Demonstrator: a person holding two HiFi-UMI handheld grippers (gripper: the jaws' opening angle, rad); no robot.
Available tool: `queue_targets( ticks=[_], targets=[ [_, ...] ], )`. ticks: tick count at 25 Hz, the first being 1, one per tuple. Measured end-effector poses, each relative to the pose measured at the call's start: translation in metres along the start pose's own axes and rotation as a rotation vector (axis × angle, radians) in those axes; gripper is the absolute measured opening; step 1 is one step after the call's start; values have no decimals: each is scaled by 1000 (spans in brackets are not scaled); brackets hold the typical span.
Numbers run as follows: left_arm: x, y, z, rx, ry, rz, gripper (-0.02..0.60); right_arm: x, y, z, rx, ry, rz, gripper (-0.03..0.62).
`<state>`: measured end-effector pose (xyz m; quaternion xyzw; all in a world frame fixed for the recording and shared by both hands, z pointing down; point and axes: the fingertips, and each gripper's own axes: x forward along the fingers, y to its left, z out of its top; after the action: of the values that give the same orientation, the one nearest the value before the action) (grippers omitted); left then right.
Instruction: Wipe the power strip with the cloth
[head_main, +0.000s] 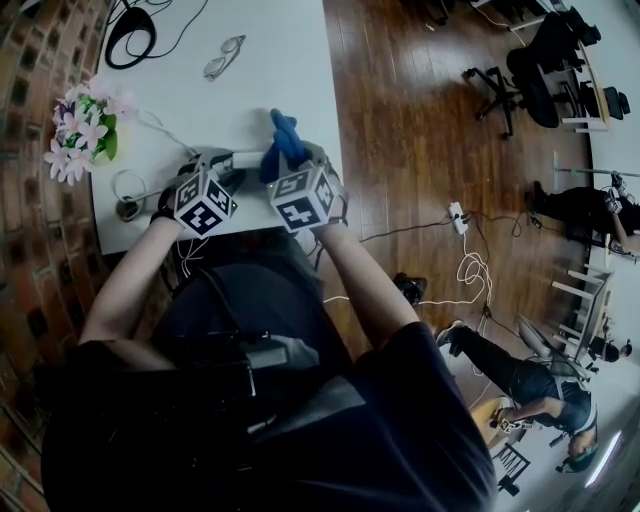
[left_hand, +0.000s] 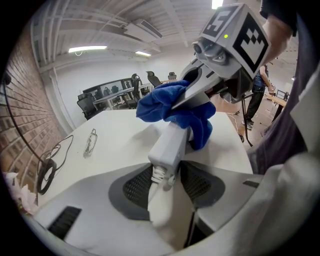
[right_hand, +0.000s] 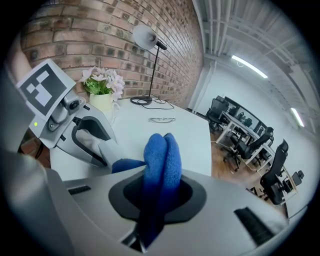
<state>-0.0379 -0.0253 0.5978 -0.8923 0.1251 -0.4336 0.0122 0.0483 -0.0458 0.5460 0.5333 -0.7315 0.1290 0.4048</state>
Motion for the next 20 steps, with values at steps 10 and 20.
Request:
queue_targets(
  ticks=[10,20],
  targets=[
    [2,0,-1,13,-4,11,189,6,17,12,-11,-30,6,31],
    [2,0,-2,20,-9,16,187,10,40,26,-28,-50,47,31]
  ],
)
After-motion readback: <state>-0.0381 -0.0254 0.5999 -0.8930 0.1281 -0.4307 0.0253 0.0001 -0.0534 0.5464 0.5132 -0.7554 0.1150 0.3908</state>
